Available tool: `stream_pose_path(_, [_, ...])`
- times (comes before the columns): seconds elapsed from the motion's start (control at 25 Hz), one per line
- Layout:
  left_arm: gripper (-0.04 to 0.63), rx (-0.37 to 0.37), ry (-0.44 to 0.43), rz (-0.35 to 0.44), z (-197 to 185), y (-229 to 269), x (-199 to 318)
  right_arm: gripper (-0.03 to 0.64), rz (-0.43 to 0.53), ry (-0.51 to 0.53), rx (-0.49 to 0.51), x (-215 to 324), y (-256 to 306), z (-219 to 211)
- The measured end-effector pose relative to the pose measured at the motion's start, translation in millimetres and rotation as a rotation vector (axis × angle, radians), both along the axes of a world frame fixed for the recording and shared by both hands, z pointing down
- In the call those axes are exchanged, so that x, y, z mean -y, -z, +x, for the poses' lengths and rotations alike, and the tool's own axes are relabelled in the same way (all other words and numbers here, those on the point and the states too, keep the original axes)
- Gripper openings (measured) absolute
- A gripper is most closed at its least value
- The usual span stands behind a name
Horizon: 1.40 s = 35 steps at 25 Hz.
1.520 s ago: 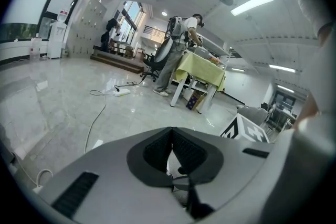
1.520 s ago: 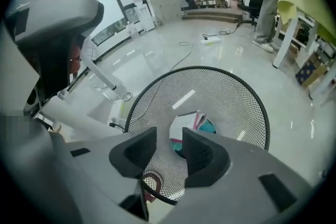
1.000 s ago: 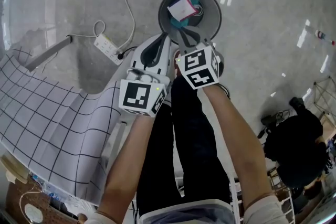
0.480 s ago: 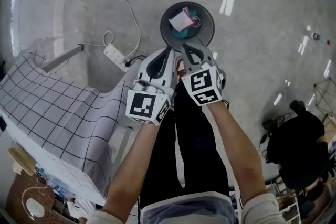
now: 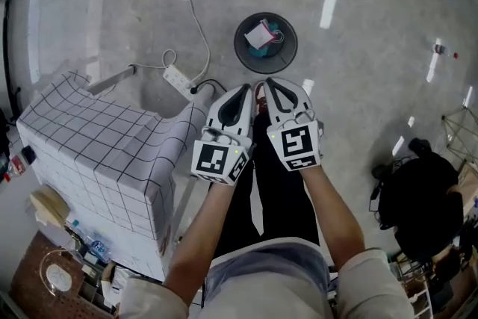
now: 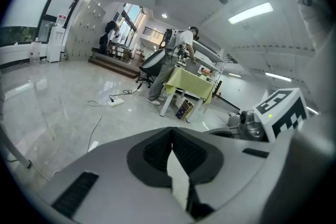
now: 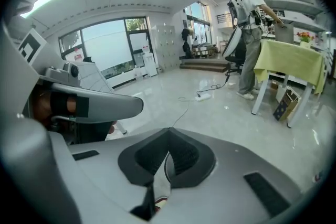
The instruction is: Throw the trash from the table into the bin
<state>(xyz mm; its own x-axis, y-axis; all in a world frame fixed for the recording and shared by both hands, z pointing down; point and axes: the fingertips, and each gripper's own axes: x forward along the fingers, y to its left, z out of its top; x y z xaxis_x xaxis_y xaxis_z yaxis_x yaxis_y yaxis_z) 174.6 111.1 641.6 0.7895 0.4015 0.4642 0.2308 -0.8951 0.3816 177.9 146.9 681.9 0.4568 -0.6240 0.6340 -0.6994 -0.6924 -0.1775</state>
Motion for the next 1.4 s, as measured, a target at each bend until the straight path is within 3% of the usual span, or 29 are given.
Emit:
stream_pose_path(0.6, [0.006, -0.246, 0.009, -0.012, 30.6, 191.7, 3.1, 0.018, 0.128, -0.073, -0.204, 4.4, 196.1, 13.2])
stream_pose_path(1.08, [0.006, -0.396, -0.032, 0.011, 18.2, 299.4, -11.5, 0.018, 0.189, -0.098, -0.363, -4.8, 317.0, -1.4])
stream_pose_path(1.4, [0.006, -0.458, -0.023, 0.033, -11.0, 352.6, -0.6, 0.018, 0.23, -0.083, -0.444, 8.7, 381.1, -19.8])
